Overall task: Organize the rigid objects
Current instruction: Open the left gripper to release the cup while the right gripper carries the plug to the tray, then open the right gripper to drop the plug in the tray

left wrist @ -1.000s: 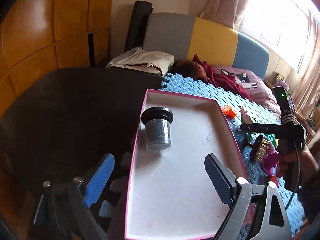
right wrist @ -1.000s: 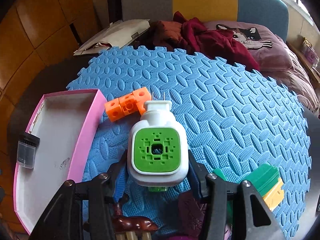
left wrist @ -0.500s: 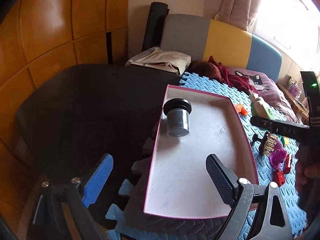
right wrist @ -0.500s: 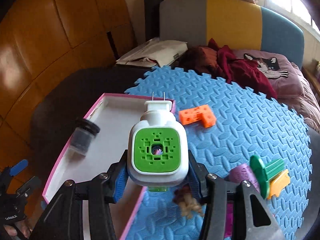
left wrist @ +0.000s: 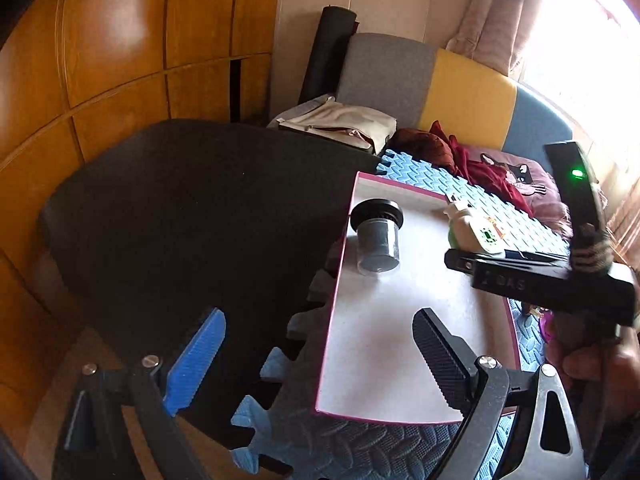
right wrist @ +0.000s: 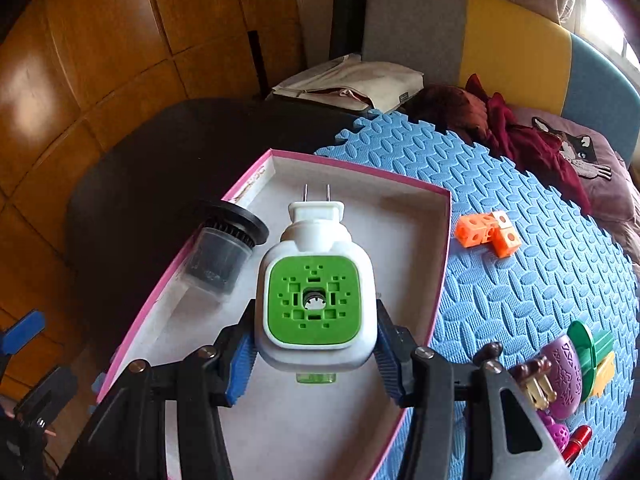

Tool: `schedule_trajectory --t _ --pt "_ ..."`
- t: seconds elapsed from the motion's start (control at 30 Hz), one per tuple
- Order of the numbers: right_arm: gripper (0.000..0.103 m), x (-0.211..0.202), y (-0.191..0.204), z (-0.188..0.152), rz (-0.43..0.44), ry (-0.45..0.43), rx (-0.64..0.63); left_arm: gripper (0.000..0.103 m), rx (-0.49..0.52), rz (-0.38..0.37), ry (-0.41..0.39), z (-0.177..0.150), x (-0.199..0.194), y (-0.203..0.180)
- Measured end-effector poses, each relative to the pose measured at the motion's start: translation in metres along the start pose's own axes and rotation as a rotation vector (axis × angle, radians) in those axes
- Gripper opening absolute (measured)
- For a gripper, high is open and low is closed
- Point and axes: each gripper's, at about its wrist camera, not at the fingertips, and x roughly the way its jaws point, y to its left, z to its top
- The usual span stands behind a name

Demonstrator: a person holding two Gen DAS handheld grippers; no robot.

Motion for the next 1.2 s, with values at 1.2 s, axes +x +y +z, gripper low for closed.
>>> schedule_trajectory --t 1.2 --pt "0.054 -0.130 -0.147 -0.102 -0.163 -0.115 0.314 0.095 0.221 -0.264 0.014 0.044 0.002 -0.097"
